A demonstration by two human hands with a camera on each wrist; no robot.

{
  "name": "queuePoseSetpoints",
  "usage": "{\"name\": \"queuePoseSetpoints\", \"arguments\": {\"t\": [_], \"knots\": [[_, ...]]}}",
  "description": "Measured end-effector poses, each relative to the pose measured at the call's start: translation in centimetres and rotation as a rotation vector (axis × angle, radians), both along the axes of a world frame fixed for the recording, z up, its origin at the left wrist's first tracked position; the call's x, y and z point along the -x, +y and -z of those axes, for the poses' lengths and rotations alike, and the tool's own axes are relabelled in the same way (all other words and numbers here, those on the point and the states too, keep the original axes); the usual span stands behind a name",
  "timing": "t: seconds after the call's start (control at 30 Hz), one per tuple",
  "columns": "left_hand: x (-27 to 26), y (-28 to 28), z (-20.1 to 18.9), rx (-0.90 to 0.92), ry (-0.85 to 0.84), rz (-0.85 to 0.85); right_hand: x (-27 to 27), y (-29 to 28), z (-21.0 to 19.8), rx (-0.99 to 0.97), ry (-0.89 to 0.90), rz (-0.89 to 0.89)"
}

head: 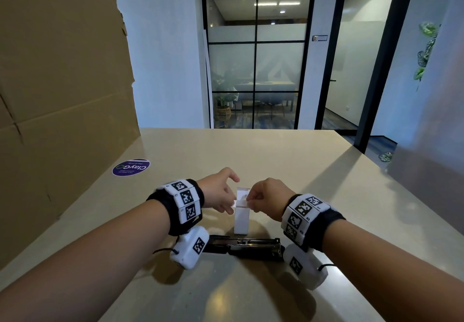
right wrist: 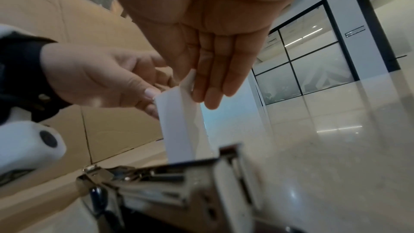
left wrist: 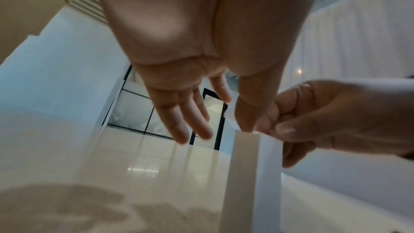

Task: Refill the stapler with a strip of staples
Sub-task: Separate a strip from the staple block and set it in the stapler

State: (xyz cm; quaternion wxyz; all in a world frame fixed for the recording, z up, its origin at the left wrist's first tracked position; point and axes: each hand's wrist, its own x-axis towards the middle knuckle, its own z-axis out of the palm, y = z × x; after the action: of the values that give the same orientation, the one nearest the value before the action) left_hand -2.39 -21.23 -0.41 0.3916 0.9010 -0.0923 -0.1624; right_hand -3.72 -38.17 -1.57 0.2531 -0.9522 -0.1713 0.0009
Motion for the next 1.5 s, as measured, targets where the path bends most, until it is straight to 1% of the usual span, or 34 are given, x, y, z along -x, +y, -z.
{"name": "queuePoseSetpoints", "arguments": {"t": [0.07, 0.17, 0.23, 0.3, 0.37, 0.43, 0.57, 0.7, 0.83, 0.93, 1.1, 1.37, 1.5], "knots": [[0.2, 0.9, 0.5, -0.101, -0.153, 0.049, 0.0, -0.1, 0.0, -0.016, 0.014, -0.012], [0.5, 1.3, 0.9, -0.245, -0.392, 0.118, 0.1, 0.1, 0.1, 0.017, -0.015, -0.022], [0.6, 1.4, 1.1, -0.296, -0.469, 0.164, 0.1, 0.1, 0.2, 0.020, -0.025, -0.017], [0.6, 1.5, 1.3, -0.376, -0.498, 0.220, 0.1, 0.0, 0.2, 0.024, -0.027, -0.012], [0.6, 1.5, 1.7, -0.459, -0.501, 0.244, 0.0, -0.2, 0.1, 0.056, -0.066, -0.023], [0.8, 1.4, 2.0, -0.483, -0.483, 0.240, 0.0, -0.2, -0.1, 0.079, -0.110, -0.047], [1.2, 1.0, 1.8, -0.377, -0.409, 0.245, 0.1, 0.1, -0.1, 0.054, -0.101, -0.078], [1.2, 0.9, 1.7, -0.358, -0.376, 0.232, 0.2, 0.2, -0.1, 0.058, -0.080, -0.082], [0.9, 0.9, 1.9, -0.318, -0.371, 0.189, 0.2, 0.8, -0.3, 0.200, -0.039, -0.120], [0.9, 0.8, 1.8, -0.318, -0.377, 0.192, 0.2, 1.5, -0.2, 0.290, 0.021, -0.154], [0.8, 0.6, 1.8, -0.314, -0.374, 0.181, 0.3, 2.4, -0.7, 0.449, 0.096, -0.154], [0.5, 0.7, 2.6, -0.265, -0.340, 0.152, 0.3, 2.6, -1.1, 0.525, 0.141, -0.150], [0.5, 0.8, 2.7, -0.256, -0.336, 0.148, 0.4, 3.1, -1.4, 0.645, 0.158, -0.158]]}}
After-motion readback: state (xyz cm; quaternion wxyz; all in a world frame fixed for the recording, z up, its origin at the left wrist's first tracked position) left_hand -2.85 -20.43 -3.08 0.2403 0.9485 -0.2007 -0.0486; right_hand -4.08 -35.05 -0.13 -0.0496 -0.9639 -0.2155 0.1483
